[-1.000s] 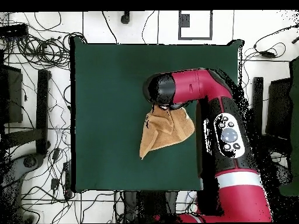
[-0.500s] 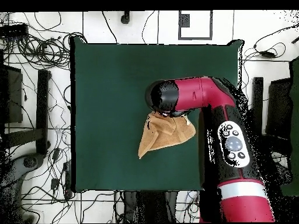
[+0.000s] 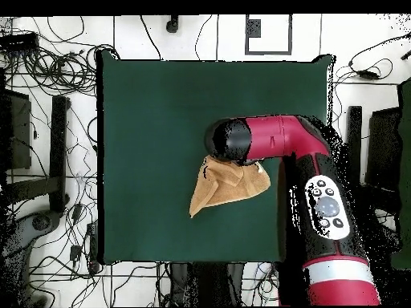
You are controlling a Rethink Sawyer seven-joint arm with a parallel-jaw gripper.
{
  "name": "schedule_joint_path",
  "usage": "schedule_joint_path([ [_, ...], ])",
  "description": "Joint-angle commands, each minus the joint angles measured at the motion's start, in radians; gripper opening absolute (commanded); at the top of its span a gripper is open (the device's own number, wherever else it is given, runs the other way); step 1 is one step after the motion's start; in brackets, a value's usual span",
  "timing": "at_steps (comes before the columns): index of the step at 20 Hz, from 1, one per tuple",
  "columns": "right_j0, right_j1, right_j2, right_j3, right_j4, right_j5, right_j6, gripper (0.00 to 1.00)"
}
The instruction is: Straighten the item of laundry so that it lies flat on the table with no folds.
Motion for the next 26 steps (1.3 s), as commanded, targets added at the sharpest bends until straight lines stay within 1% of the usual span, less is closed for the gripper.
schedule_joint_path([
  [1,-0.011,0.045,-0.005,0.137,0.035,-0.056,0.179,0.0],
  [5,-0.042,0.066,-0.005,0.143,0.033,-0.091,0.167,0.0],
  [10,-0.088,0.093,0.011,0.134,0.054,-0.161,0.184,0.0],
  [15,-0.096,0.093,0.004,0.114,0.053,-0.197,0.202,0.0],
  [26,-0.103,0.111,-0.016,0.089,0.053,-0.229,0.193,0.0],
])
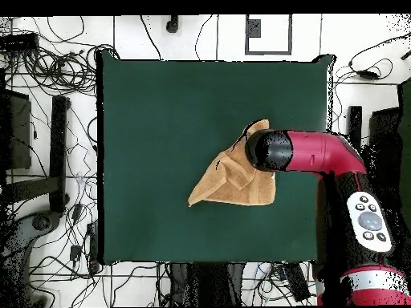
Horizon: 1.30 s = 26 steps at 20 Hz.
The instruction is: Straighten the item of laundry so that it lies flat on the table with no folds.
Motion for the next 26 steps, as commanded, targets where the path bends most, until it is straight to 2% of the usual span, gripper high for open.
schedule_joint_path([
  [1,0.019,0.075,0.015,0.074,0.026,-0.064,0.192,0.0],
  [7,0.05,0.083,0.001,0.087,0.042,-0.075,0.22,0.0],
  [14,0.076,0.05,-0.022,0.148,0.071,-0.097,0.273,0.0],
  [25,0.069,0.058,-0.014,0.133,0.089,-0.034,0.19,0.0],
  [26,0.072,0.059,-0.017,0.131,0.093,-0.022,0.187,1.0],
])
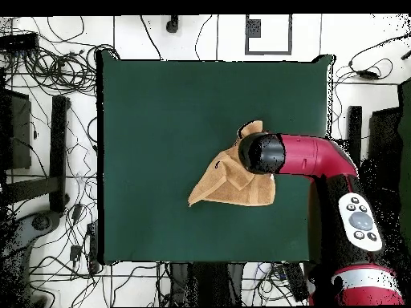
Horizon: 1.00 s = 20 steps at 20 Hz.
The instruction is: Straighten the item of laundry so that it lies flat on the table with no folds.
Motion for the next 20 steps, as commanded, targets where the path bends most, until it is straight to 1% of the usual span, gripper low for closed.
schedule_joint_path([
  [1,0.034,0.051,0.021,0.107,0.039,0.006,0.192,1.0],
  [3,0.023,0.049,0.029,0.119,0.045,-0.04,0.208,1.0],
  [4,0.041,0.053,0.004,0.1,0.037,0.013,0.206,1.0],
  [8,0.055,0.067,-0.016,0.076,0.025,0.079,0.18,1.0],
  [14,0.051,0.081,-0.018,0.065,0.026,0.057,0.172,1.0],
  [20,0.061,0.046,-0.028,0.099,0.04,0.077,0.177,1.0],
])
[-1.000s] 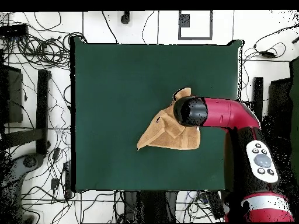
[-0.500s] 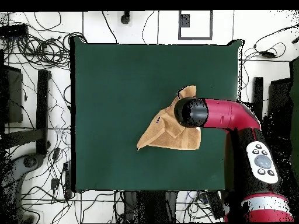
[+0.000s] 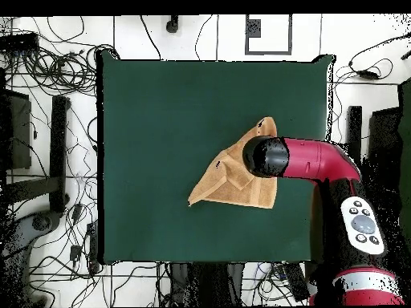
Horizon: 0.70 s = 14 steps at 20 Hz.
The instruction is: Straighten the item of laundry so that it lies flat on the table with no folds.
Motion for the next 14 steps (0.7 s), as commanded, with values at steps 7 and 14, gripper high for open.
schedule_joint_path([
  [7,0.08,0.006,0.002,0.119,0.07,0.1,0.211,1.0],
  [14,0.104,0.013,-0.01,0.119,0.1,0.075,0.237,1.0],
])
